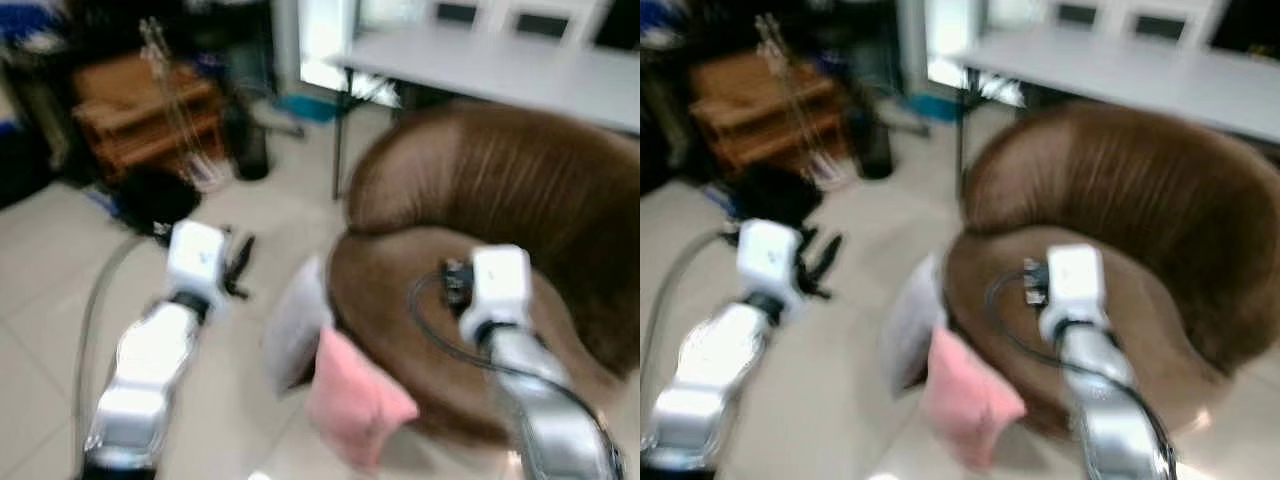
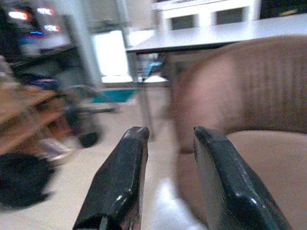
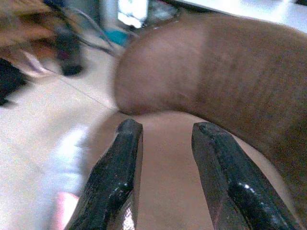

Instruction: Move the pillow to the sofa from floor

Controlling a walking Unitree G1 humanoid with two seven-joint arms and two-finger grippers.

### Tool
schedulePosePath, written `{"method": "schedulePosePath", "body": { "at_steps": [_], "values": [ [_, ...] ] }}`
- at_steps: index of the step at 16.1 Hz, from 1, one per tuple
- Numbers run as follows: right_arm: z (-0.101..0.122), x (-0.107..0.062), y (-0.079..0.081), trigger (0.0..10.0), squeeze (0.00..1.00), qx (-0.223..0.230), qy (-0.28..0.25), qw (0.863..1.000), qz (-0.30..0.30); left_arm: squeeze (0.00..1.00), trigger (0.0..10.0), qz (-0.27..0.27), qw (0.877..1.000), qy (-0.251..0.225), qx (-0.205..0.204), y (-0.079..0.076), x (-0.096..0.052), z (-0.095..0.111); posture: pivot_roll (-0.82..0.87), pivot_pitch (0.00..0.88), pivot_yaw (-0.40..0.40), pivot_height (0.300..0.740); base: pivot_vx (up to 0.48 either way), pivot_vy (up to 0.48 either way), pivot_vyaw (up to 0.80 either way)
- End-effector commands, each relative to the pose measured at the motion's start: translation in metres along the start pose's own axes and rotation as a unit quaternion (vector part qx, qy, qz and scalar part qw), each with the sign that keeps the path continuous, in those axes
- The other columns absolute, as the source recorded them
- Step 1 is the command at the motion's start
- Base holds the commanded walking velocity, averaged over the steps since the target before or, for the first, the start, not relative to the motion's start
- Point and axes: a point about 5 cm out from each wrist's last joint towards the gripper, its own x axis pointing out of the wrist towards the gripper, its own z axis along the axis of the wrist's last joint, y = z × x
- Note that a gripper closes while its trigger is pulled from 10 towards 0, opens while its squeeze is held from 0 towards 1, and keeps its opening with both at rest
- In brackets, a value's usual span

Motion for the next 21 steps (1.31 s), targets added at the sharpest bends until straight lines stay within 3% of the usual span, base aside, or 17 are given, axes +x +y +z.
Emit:
{"method": "schedulePosePath", "body": {
  "at_steps": [1, 8, 21],
  "values": [
    [0.0046, 0.0013, 0.0064, 10.0, 0.0, 0.005, -0.008, 1.0, 0.009, 0.0, 10.0, 0.012, 1.0, -0.001, 0.012, 0.0093, -0.0029, 0.0016, -0.01, 0.011, 0.024, 0.74, 0.352, 0.0, 0.0],
    [0.0041, 0.0008, 0.0067, 10.0, 0.0, 0.016, -0.005, 1.0, 0.019, 0.0, 10.0, 0.023, 1.0, -0.007, 0.009, 0.0112, -0.0031, 0.003, -0.01, 0.03, 0.03, 0.73, 0.193, 0.0, 0.0],
    [0.0013, -0.0015, 0.0041, 10.0, 0.0, 0.011, -0.001, 1.0, 0.029, 0.0, 10.0, 0.036, 0.999, -0.007, 0.002, 0.0105, -0.009, -0.0024, -0.02, 0.027, 0.018, 0.6, 0.0, 0.0, 0.0]
  ]
}}
